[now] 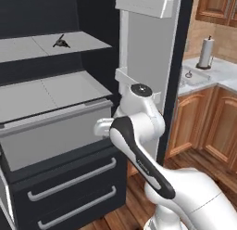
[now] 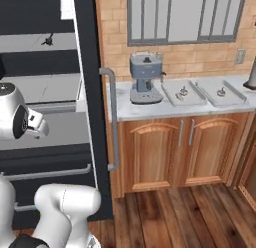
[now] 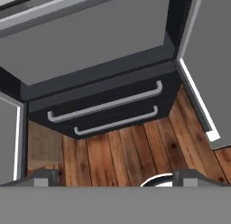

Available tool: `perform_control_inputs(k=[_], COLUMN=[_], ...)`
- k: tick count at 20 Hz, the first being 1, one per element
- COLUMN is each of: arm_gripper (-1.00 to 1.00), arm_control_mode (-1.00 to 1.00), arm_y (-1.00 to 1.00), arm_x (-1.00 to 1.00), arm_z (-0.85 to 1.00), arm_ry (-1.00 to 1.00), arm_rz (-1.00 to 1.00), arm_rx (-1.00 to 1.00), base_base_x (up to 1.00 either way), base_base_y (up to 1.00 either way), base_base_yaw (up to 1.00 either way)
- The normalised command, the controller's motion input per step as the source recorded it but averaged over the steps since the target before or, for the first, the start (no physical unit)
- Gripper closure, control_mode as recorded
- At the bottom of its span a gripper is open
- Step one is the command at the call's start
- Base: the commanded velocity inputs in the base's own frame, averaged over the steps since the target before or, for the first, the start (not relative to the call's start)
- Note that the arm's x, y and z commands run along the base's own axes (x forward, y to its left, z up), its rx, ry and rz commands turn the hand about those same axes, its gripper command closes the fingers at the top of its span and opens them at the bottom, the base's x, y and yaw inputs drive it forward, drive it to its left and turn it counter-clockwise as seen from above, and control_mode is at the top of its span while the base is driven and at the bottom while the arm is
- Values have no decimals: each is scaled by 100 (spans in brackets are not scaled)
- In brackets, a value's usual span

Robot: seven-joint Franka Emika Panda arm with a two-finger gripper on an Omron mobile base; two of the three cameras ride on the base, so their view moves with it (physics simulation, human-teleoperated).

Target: Place one garlic and one fish in each tupperware on the nearby counter, to pack two identical lunches.

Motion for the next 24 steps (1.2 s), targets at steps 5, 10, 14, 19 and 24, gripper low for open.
perform_control_inputs(k=[5,10,14,19,24], arm_gripper=[-100,-100,-100,-100,-100], arm_control_mode=[100,100,100,100,100], arm_y=[0,0,0,0,0], arm_x=[0,0,0,0,0], arm_z=[0,0,0,0,0], arm_ry=[0,0,0,0,0], arm_rz=[0,0,0,0,0], arm_rx=[0,0,0,0,0], base_base_x=[6,18,27,64,99], base_base_y=[4,13,23,3,52], base_base_yaw=[24,4,0,0,-3])
